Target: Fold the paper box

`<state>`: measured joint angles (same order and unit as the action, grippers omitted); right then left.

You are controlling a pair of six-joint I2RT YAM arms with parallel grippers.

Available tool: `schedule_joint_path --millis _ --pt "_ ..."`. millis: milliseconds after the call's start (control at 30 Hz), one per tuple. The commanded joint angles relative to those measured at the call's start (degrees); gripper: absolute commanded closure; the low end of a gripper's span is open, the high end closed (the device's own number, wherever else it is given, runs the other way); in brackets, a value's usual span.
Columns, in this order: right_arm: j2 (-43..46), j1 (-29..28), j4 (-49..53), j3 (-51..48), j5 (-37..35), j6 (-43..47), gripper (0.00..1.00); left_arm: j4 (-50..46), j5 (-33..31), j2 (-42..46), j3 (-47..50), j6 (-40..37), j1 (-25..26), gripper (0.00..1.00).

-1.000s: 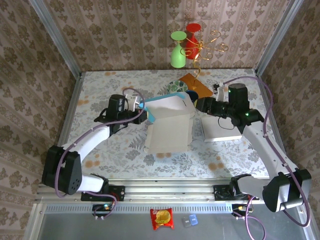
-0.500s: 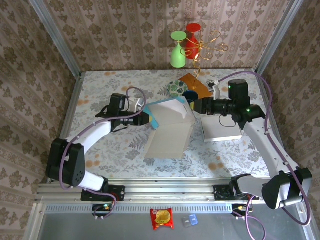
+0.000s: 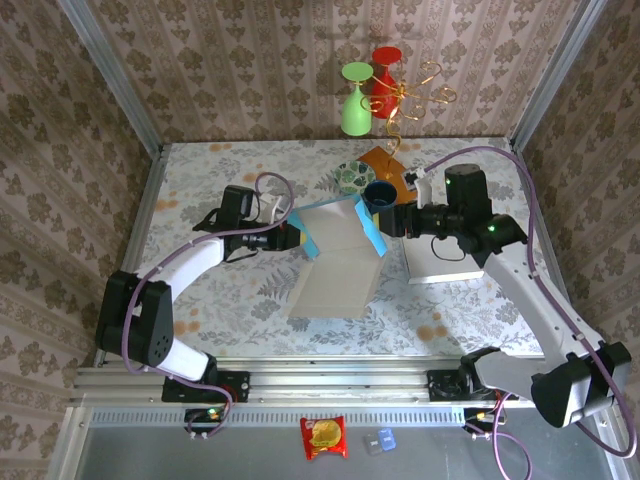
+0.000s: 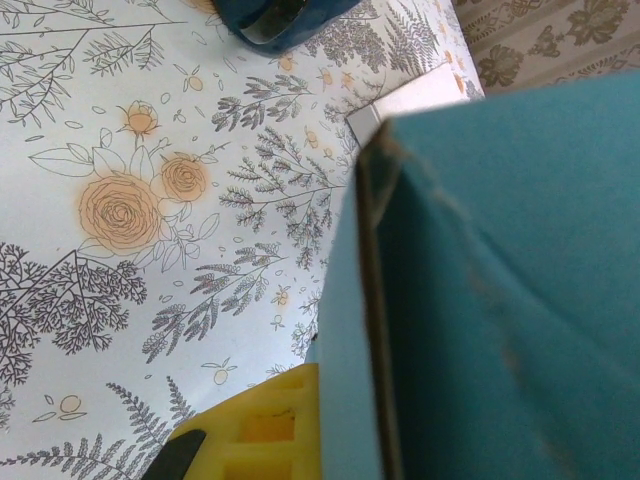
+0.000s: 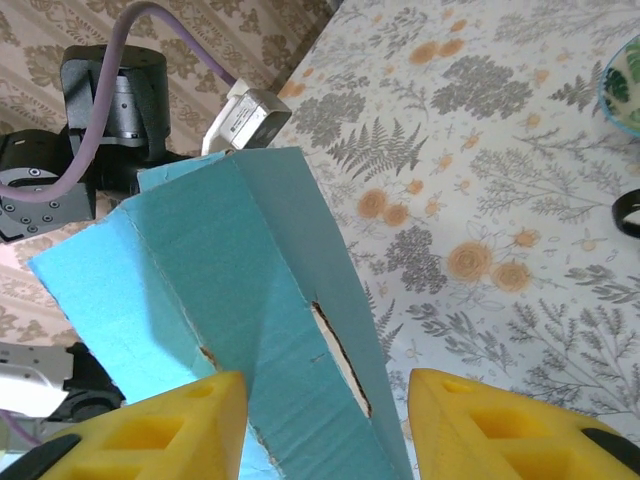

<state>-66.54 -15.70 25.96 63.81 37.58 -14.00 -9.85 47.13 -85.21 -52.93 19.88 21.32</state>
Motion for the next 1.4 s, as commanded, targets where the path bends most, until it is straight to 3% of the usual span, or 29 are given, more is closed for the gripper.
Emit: schedule_joint_path --millis 0,367,833,1067,1367 --pt "1.9 -0.8 0.2 -0.4 -5.1 1.2 0.51 0.8 3.4 -0.5 -1.8 1.0 0.0 1.0" --pt "1.7 -4.7 2.2 2.0 -10.2 4.7 0.47 -0.5 3.1 -0.3 -2.0 0.4 0.1 1.0" --pt "3.3 -6.4 0.8 2.1 -6.3 2.2 0.44 -1.2 2.7 -0.6 -2.0 0.3 0.3 1.0" --pt "5.1 -4.0 -0.9 0.8 -3.8 -0.6 0.46 -0.7 2.9 -0.7 -1.8 0.5 0.3 1.0" --pt "0.0 -3.2 -1.2 2.2 -2.6 1.3 0.46 -0.3 3.5 -0.7 -2.1 0.3 0.4 1.0"
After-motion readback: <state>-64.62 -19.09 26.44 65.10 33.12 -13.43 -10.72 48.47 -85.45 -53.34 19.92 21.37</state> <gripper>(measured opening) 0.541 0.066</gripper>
